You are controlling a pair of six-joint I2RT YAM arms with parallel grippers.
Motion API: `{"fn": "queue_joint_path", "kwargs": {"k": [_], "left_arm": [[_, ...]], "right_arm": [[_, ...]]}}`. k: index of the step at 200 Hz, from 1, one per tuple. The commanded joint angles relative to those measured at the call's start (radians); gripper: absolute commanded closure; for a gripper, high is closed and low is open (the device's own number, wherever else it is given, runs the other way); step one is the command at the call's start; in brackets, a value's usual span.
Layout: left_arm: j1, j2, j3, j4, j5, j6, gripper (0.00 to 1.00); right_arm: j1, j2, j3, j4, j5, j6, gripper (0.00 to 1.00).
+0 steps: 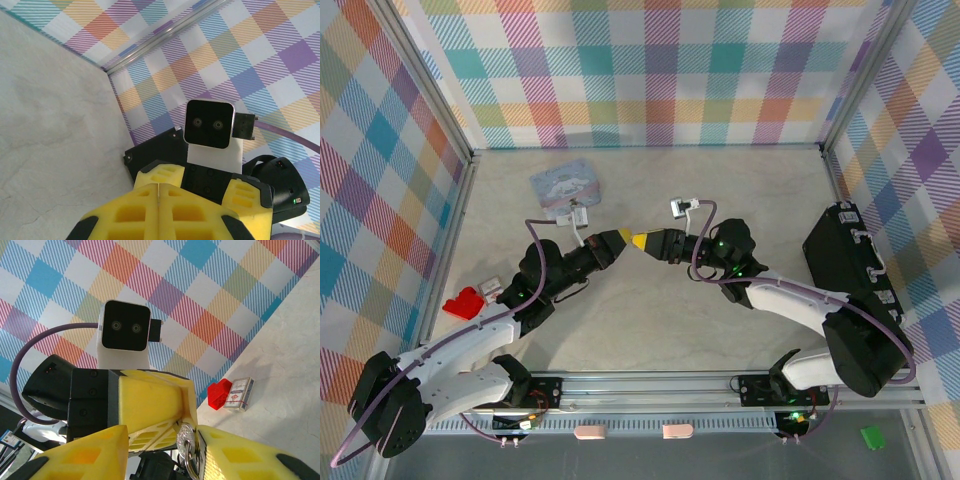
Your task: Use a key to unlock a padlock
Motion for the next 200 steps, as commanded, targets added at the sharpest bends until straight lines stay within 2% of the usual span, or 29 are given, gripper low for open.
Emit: {"fn": "queue_joint_path", "kwargs": {"k": [1, 52, 200], "left_arm": [[0.010, -0.004, 0.019, 0.040, 0.020, -0.014, 1.00], [0.010, 0.003, 0.047, 0.011, 0.046, -0.015, 1.00], [0.012, -0.014, 0.041, -0.007, 0.036, -0.008, 1.00]], "right_arm": [[-0.004, -0.005, -0.005, 0.029, -0.022, 0.002, 0.61], [-0.004, 0.006, 0.014, 0.033, -0.051, 0.023, 0.65], [-0.004, -0.009, 0.007, 0.003, -0.024, 0.014, 0.76]]}}
